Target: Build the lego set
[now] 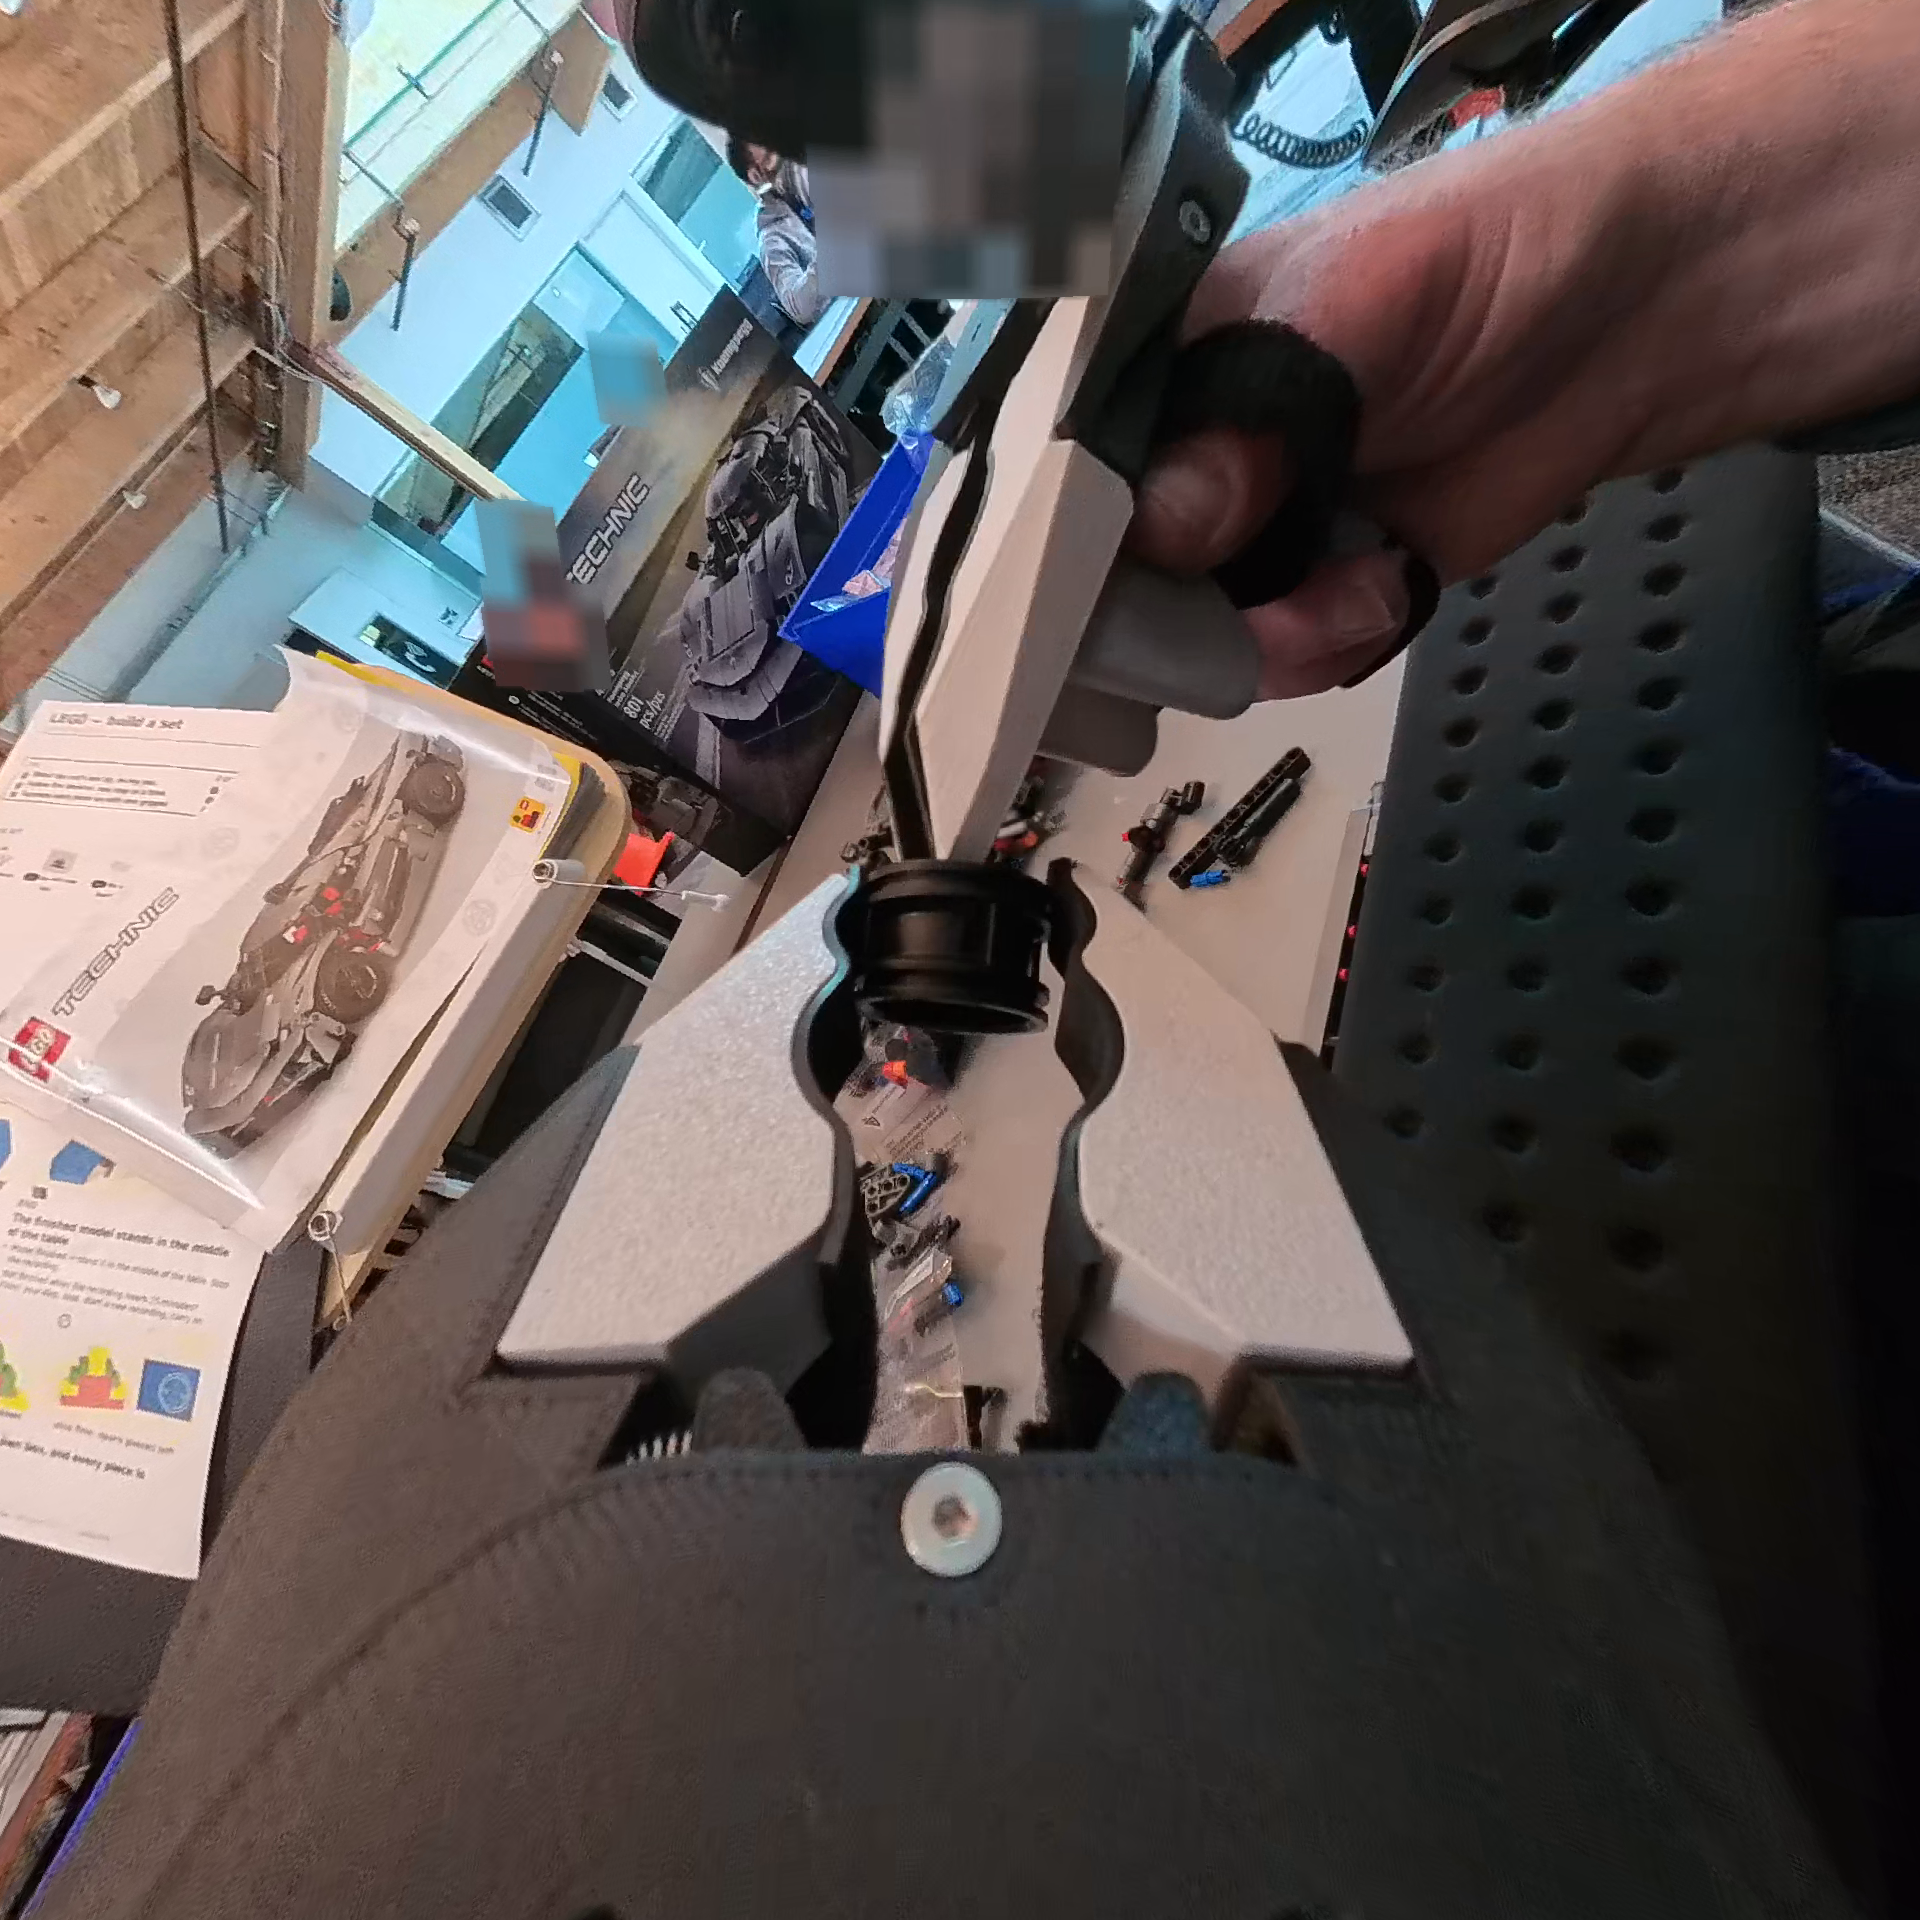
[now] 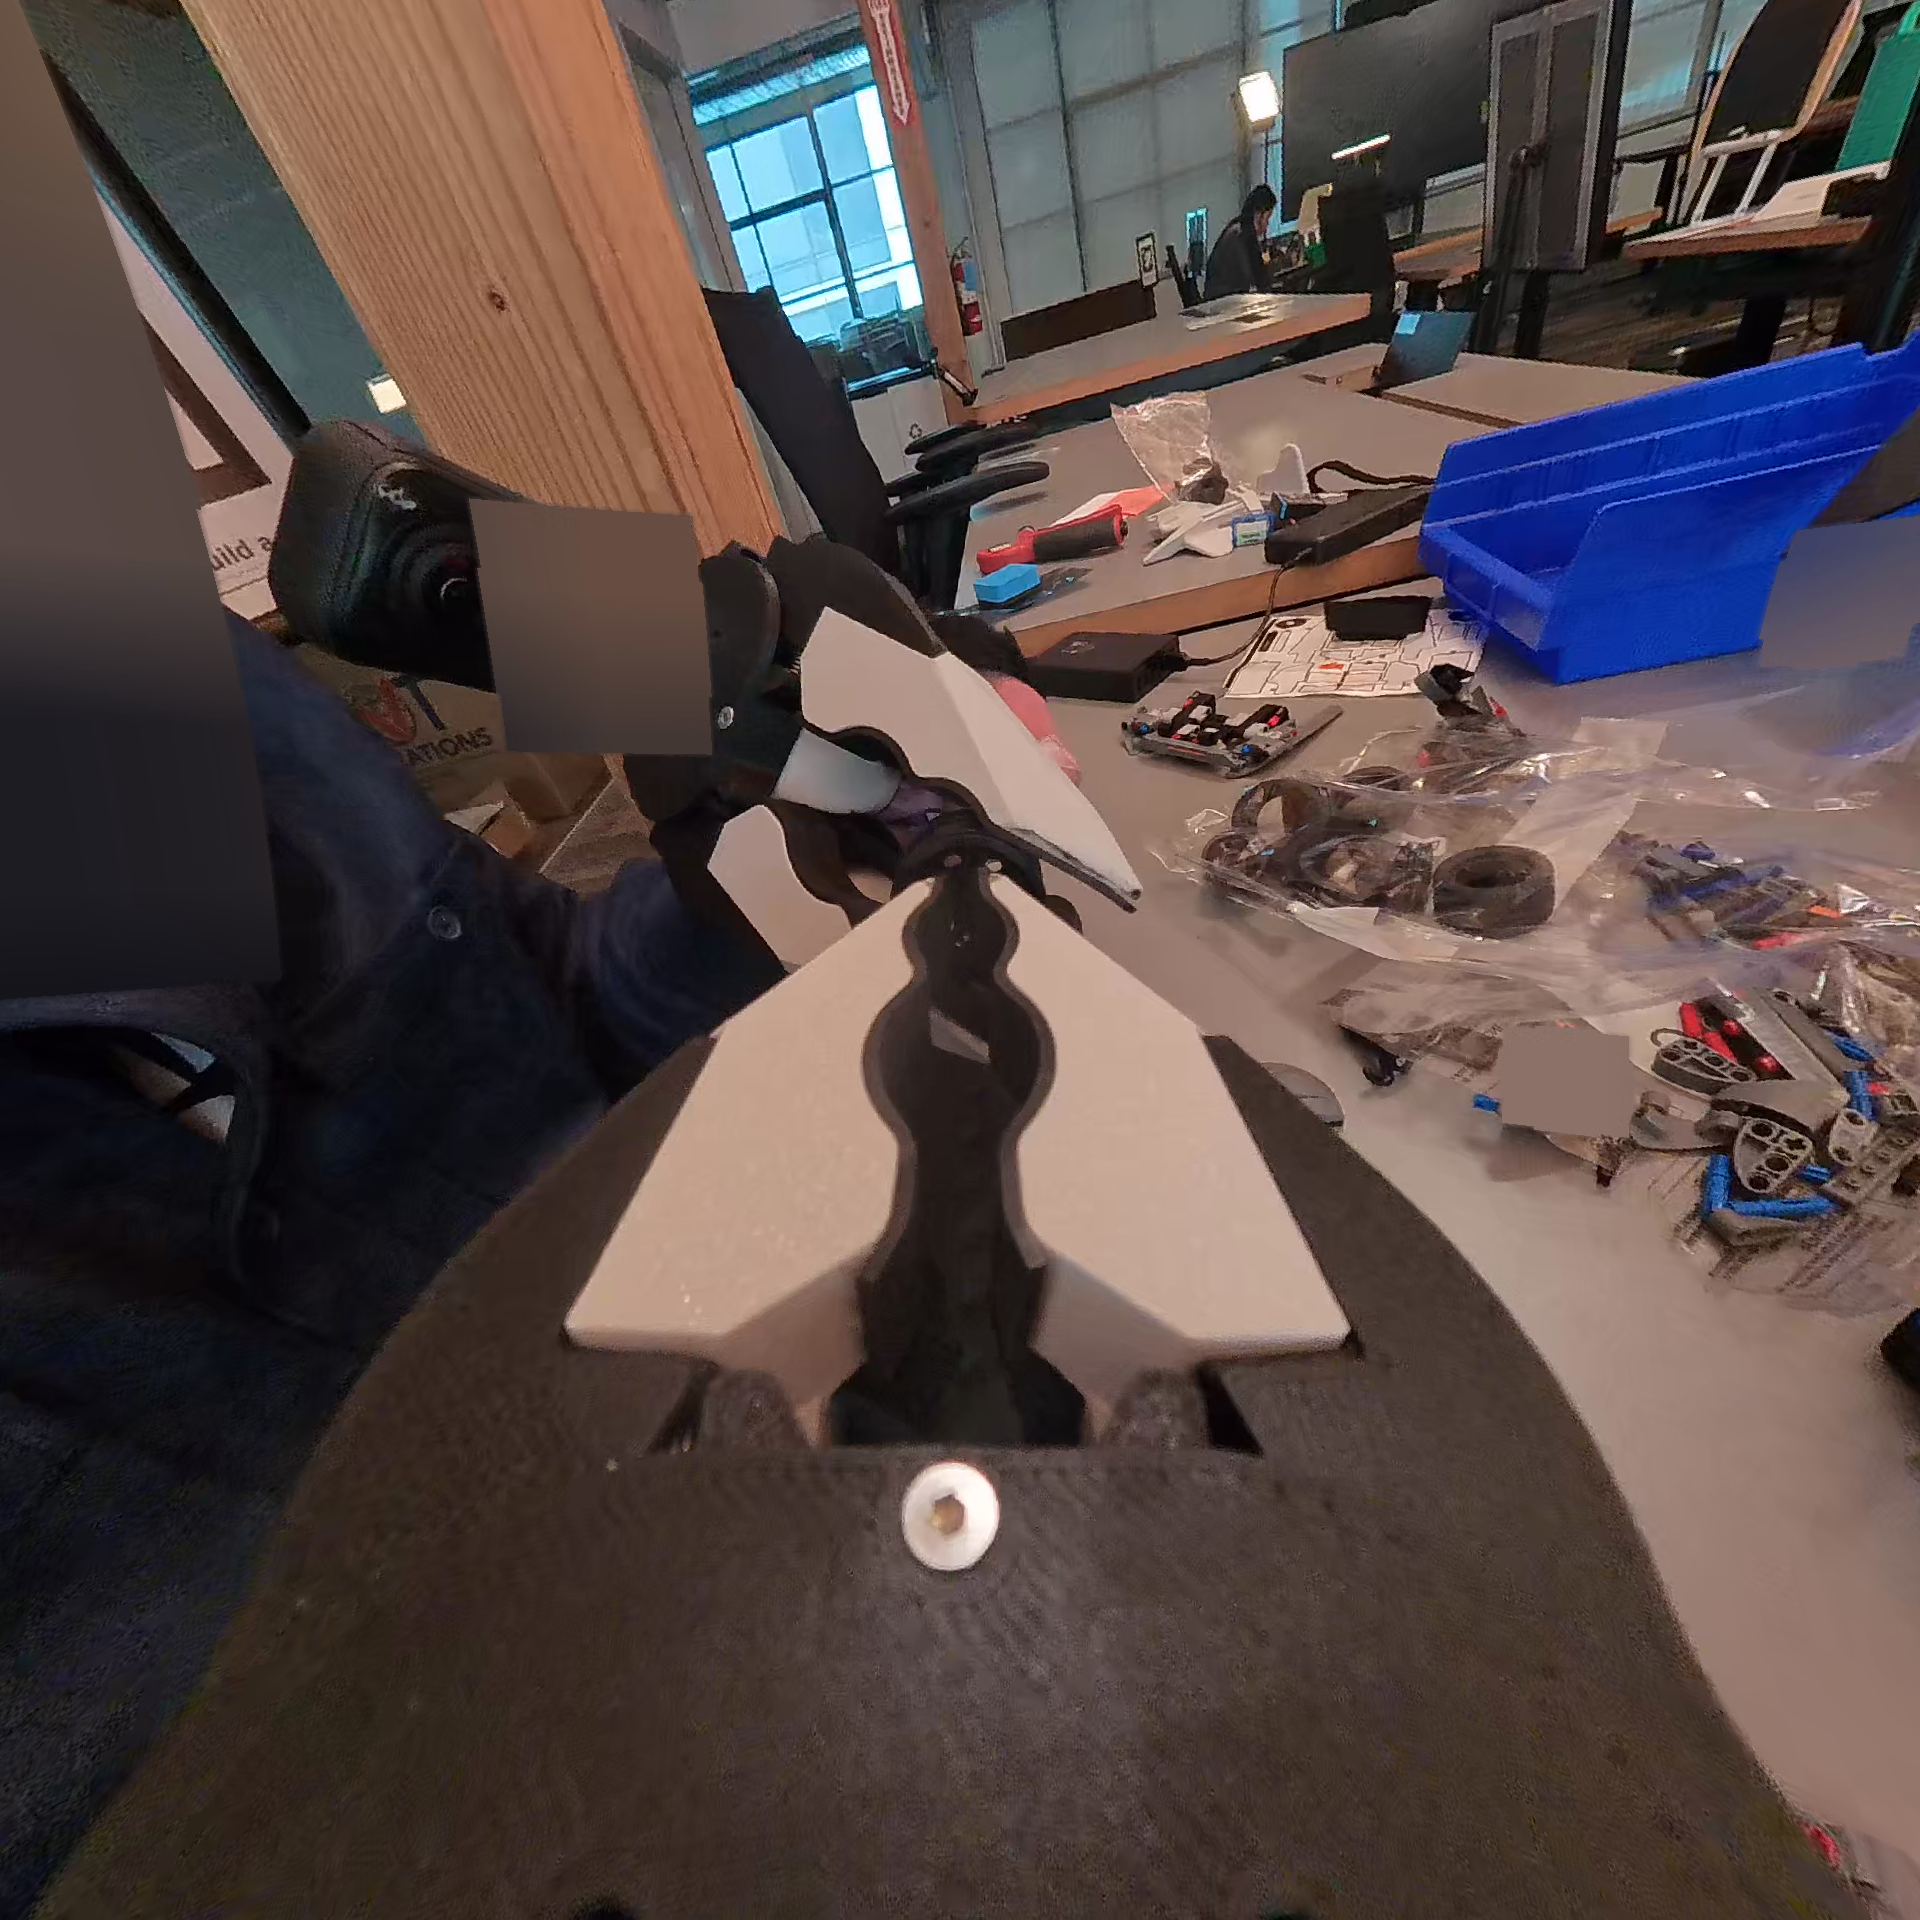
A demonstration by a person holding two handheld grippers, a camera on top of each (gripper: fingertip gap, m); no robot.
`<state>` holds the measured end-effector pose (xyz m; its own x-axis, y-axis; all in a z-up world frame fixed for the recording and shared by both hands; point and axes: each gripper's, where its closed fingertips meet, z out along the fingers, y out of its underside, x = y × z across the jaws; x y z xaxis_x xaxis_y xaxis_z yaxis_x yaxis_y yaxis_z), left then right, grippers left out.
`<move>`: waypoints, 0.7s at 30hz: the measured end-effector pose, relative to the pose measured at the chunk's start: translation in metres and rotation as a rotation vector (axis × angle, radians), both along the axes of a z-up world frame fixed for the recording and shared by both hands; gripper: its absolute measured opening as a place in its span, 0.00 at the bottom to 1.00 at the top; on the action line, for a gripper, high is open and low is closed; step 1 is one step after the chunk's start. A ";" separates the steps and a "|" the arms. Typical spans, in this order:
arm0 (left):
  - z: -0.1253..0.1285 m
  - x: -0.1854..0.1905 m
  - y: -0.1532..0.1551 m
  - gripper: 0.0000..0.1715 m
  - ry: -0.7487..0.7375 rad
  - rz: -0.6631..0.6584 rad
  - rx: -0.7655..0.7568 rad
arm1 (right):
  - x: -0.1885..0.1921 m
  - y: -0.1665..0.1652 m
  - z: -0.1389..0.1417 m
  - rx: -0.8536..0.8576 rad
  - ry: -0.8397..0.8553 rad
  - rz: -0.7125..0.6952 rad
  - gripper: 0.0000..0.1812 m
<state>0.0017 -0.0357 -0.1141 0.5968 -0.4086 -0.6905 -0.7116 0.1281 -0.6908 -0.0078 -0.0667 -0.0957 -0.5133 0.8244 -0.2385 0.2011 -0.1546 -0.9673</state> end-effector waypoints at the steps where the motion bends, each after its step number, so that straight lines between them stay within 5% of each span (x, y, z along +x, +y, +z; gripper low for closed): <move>1: 0.000 0.000 0.000 0.18 0.001 0.003 -0.003 | 0.001 0.000 0.000 0.001 -0.001 0.006 0.03; 21: 0.000 0.009 0.003 0.18 -0.028 -0.011 0.006 | 0.007 0.004 -0.002 0.078 0.012 -0.043 0.02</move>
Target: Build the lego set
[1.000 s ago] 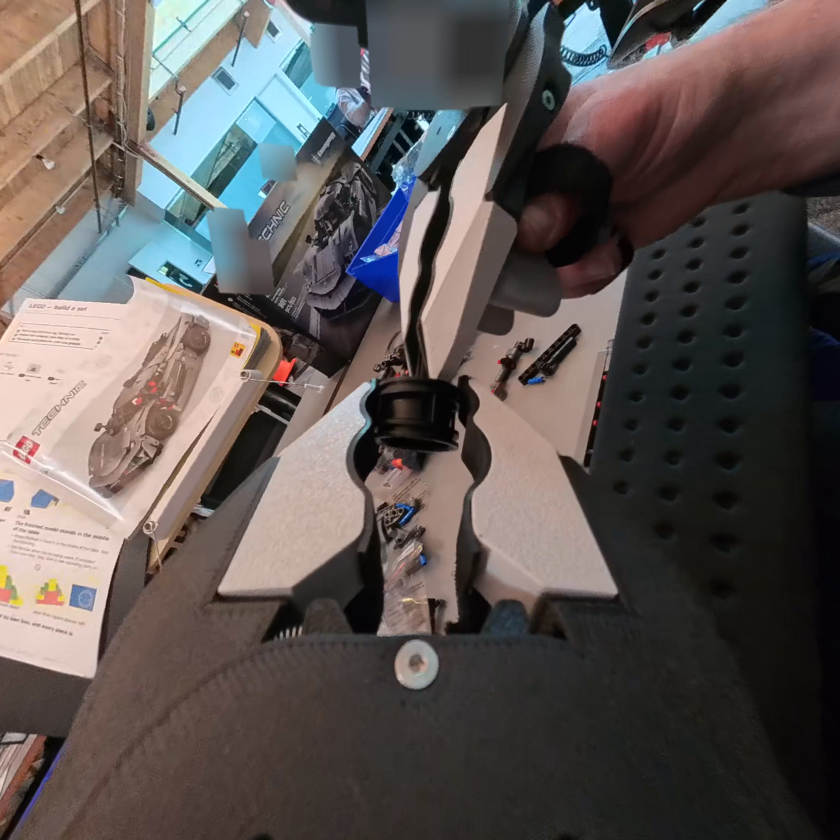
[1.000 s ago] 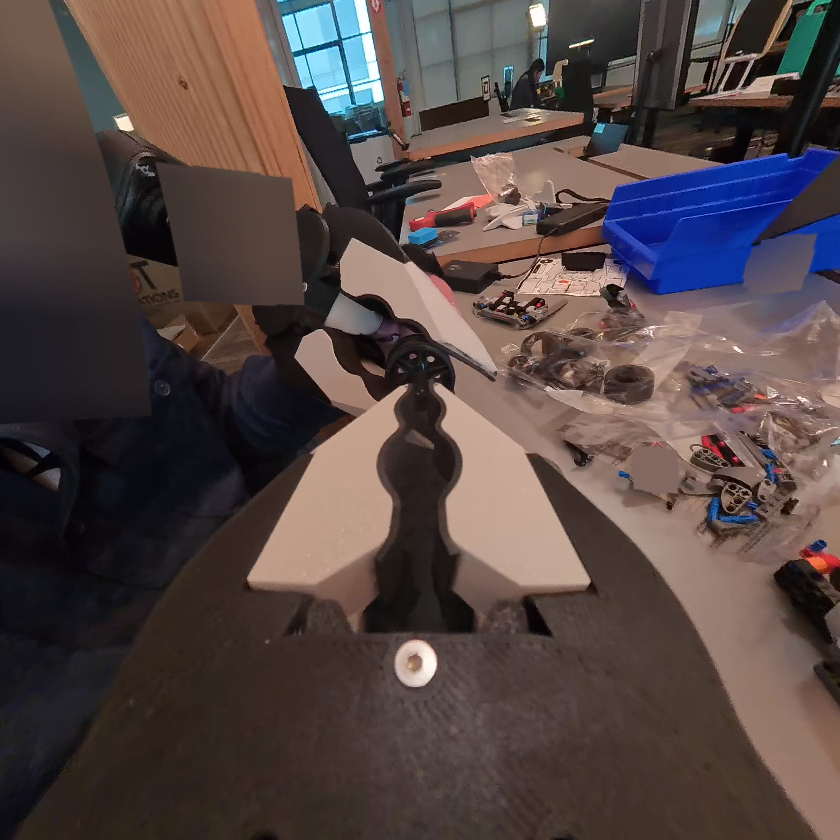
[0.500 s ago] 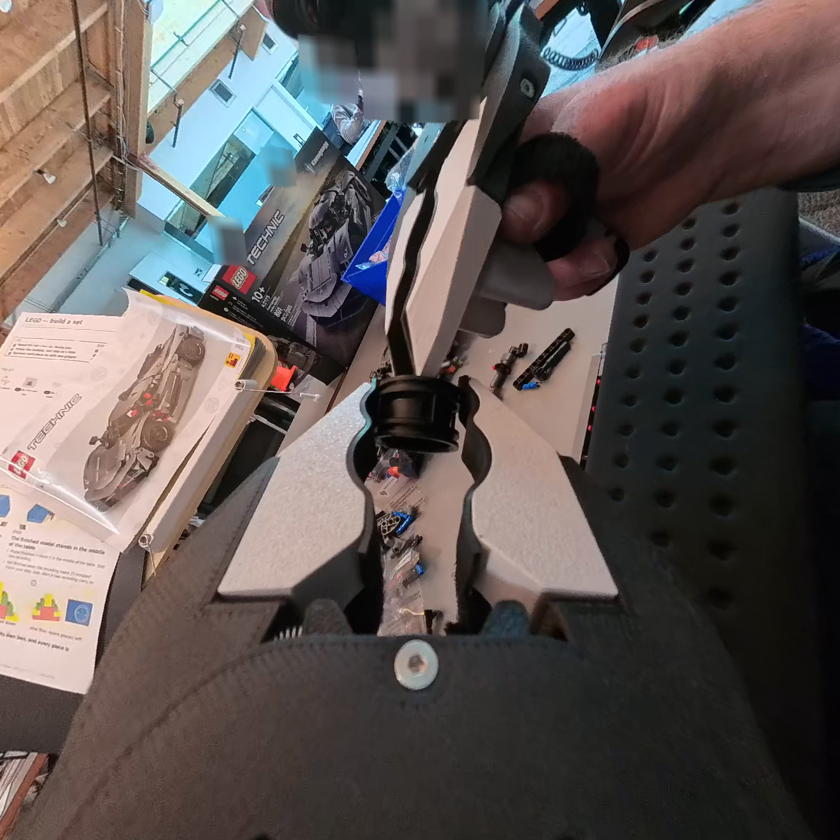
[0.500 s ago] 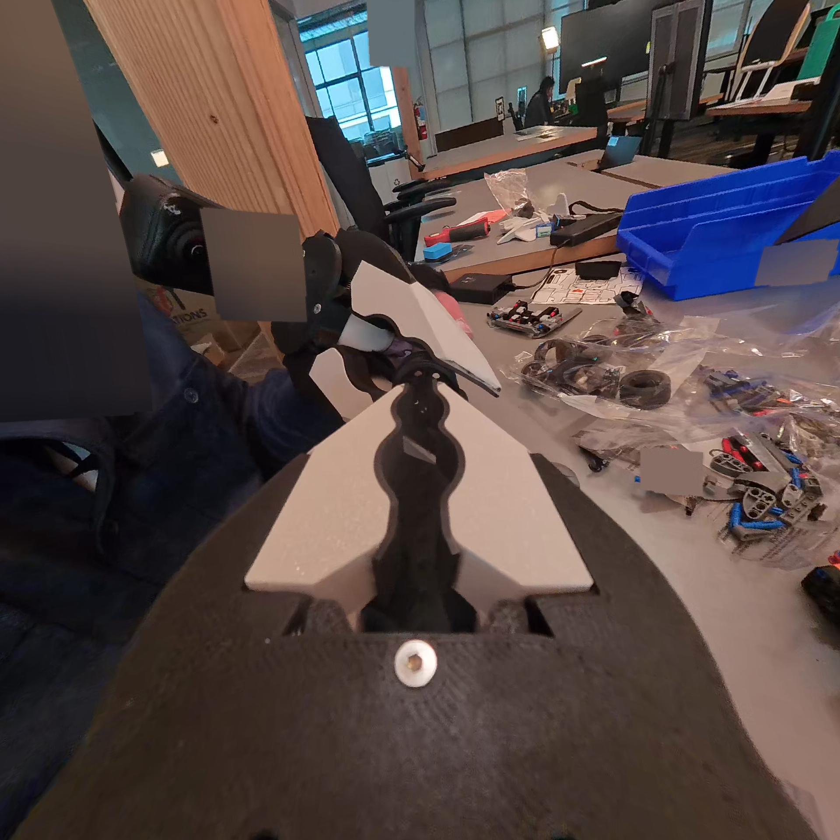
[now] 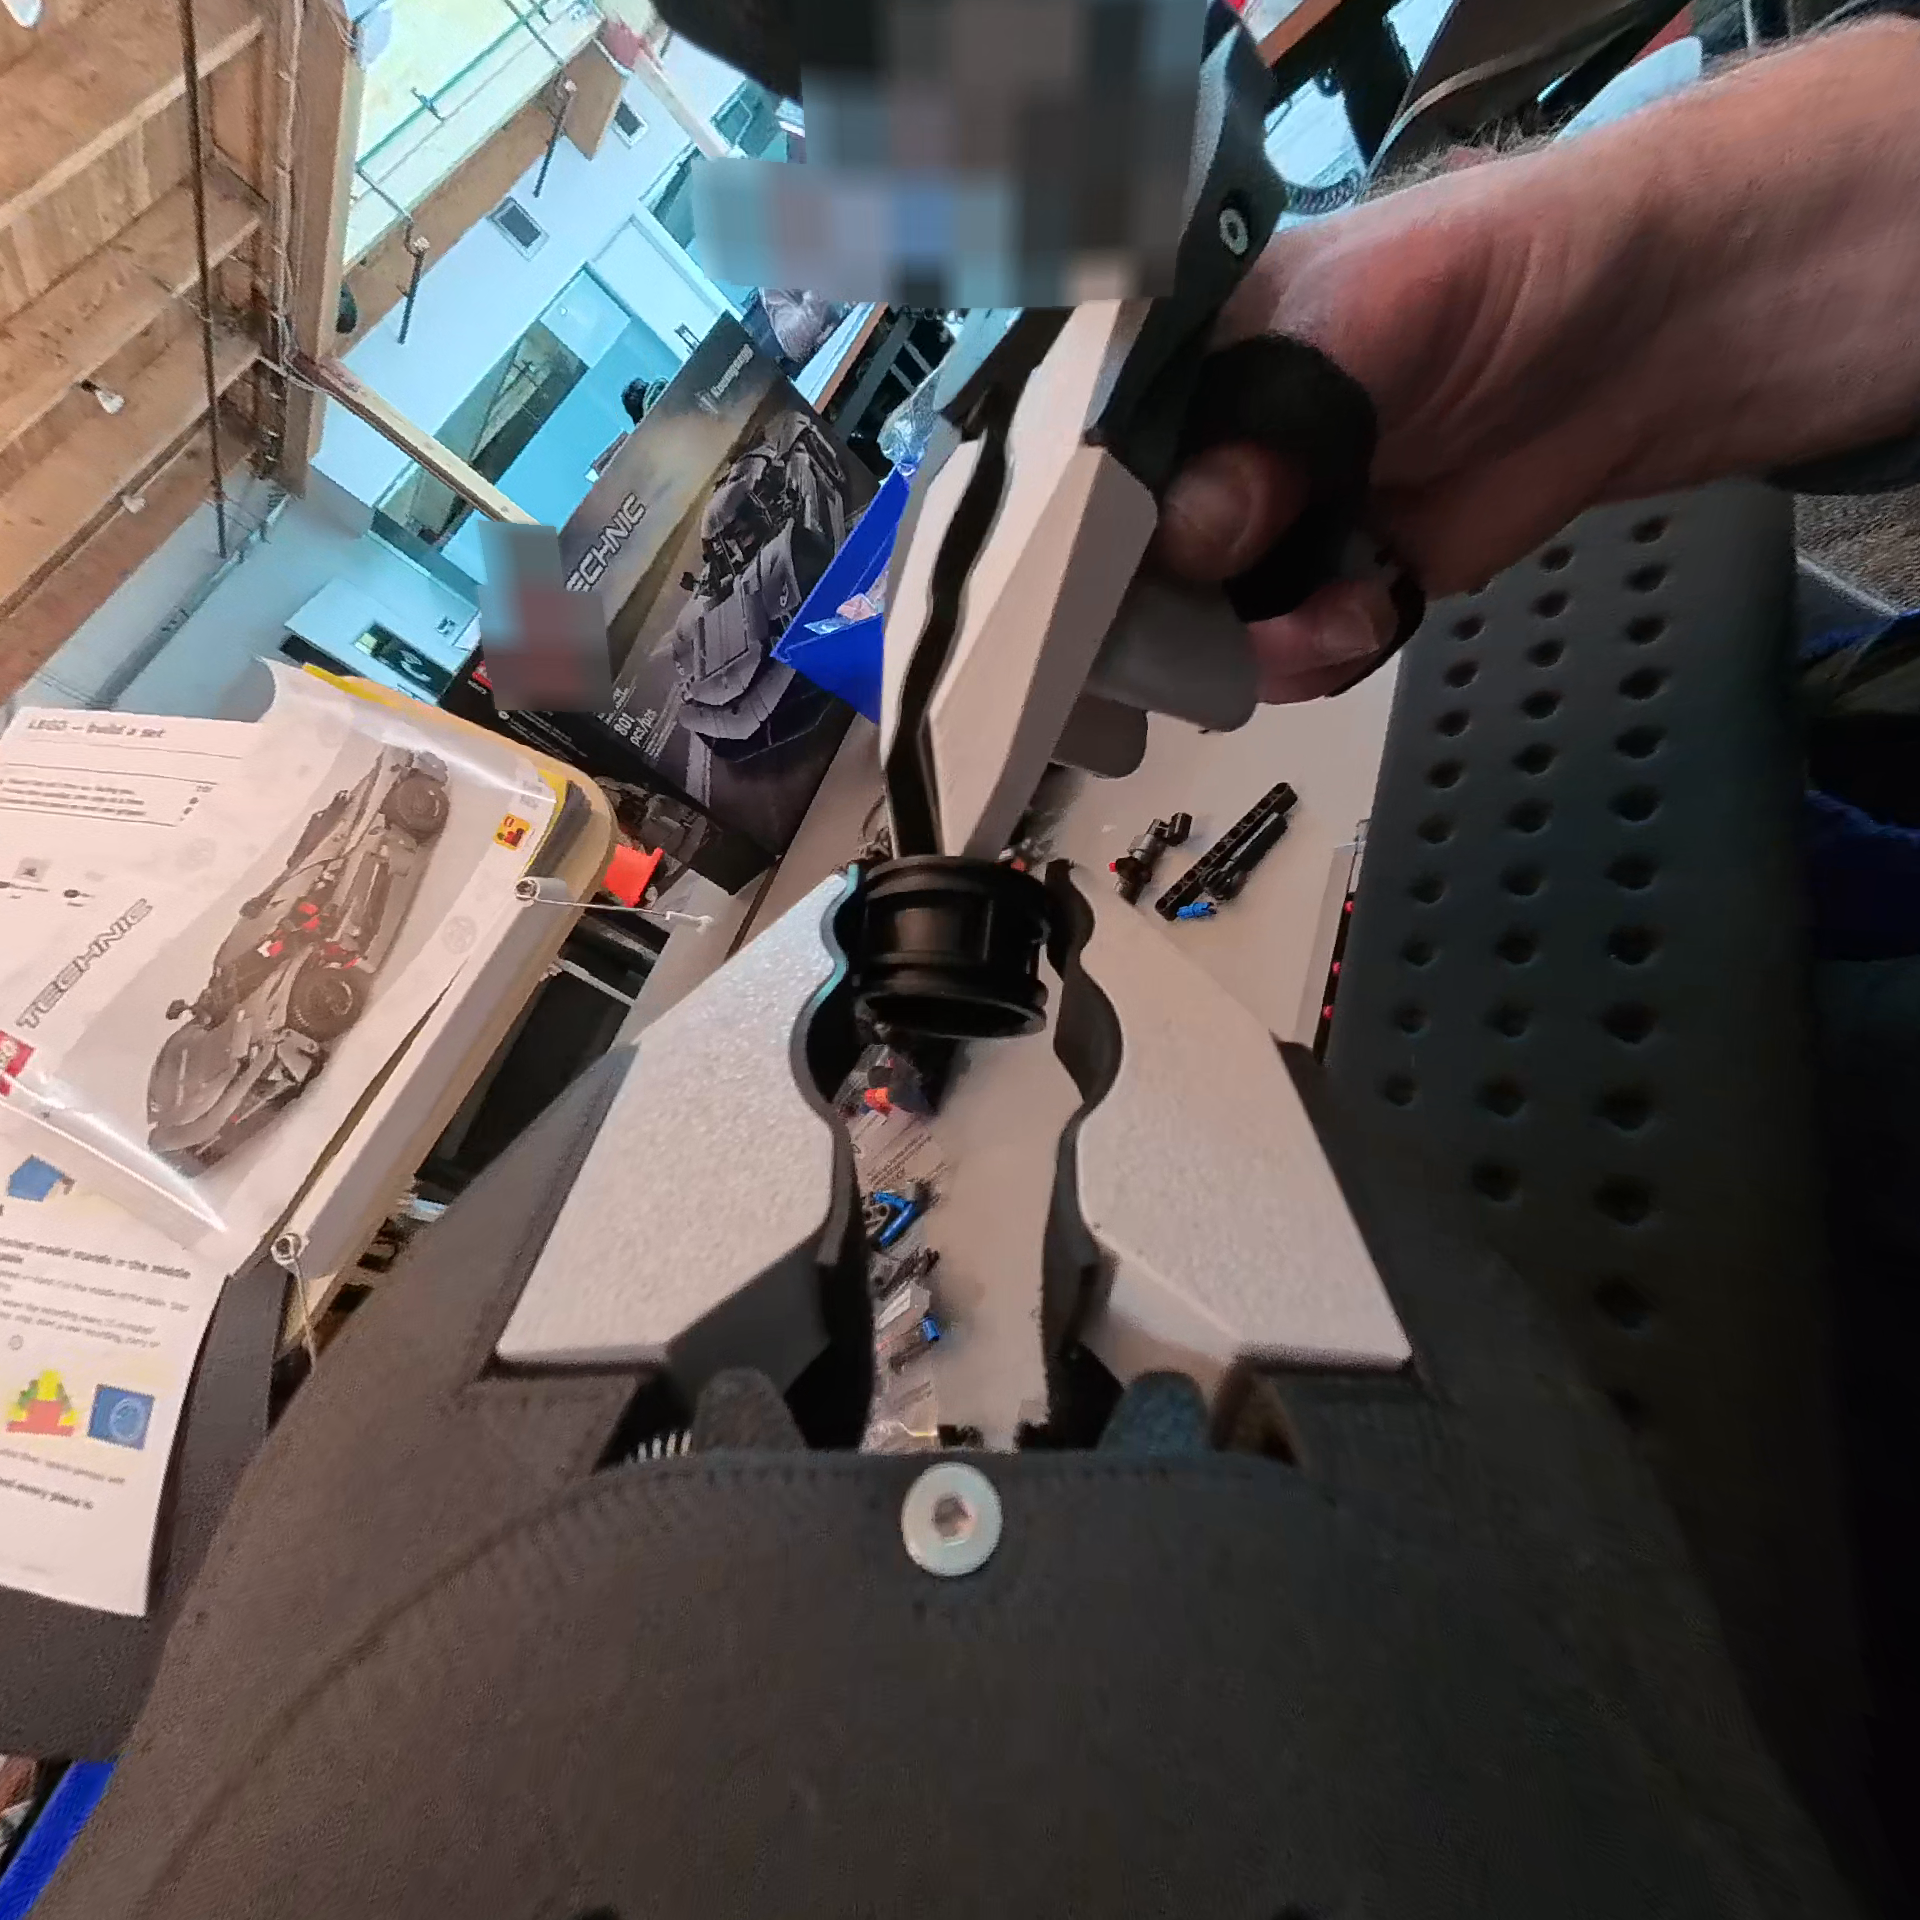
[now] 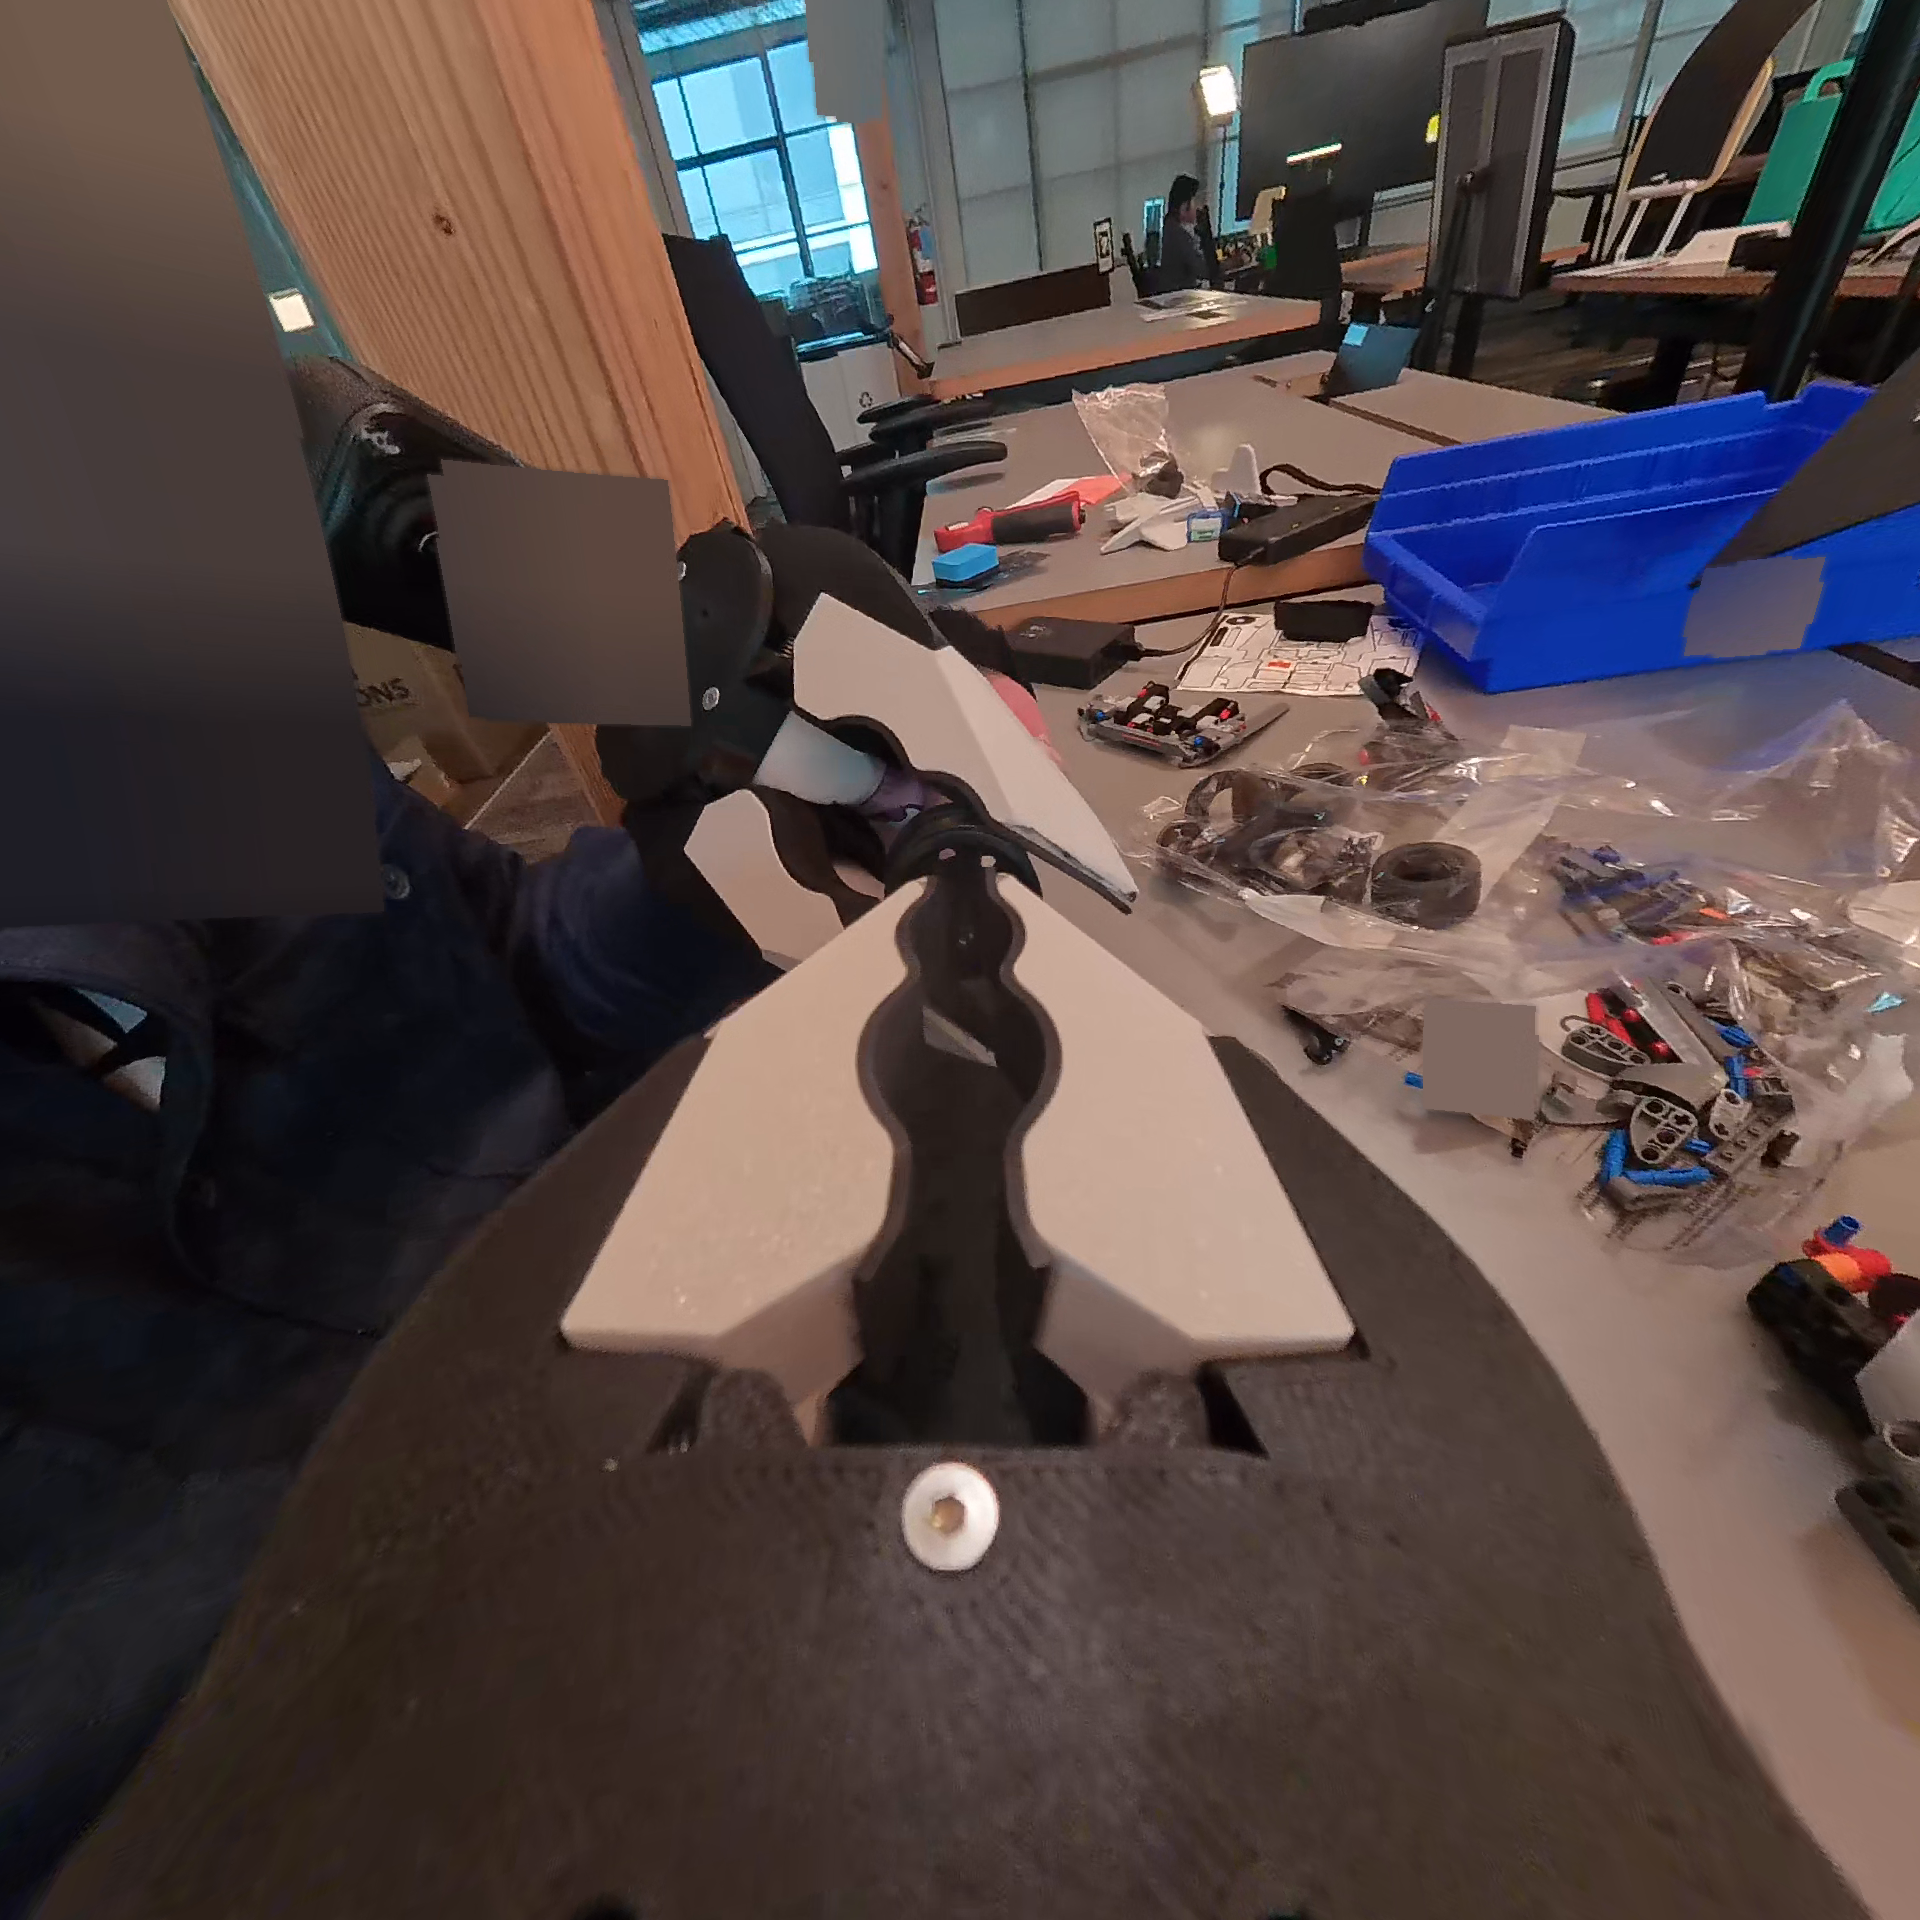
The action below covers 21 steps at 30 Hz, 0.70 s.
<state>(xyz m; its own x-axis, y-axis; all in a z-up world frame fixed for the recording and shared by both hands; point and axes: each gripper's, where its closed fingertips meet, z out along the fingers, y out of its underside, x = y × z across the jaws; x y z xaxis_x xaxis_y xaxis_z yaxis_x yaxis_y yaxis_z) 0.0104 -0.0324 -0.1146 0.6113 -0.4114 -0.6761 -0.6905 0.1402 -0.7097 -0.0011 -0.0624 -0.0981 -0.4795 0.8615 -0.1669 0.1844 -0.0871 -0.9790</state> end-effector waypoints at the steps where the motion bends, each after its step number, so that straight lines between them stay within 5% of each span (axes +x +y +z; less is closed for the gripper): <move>1: 0.000 0.000 0.000 0.18 0.005 0.003 0.004 | 0.000 0.000 0.000 -0.003 -0.002 0.003 0.03; 21: 0.015 -0.001 -0.005 0.18 -0.033 -0.008 0.035 | 0.000 -0.005 0.010 -0.019 0.063 -0.016 0.00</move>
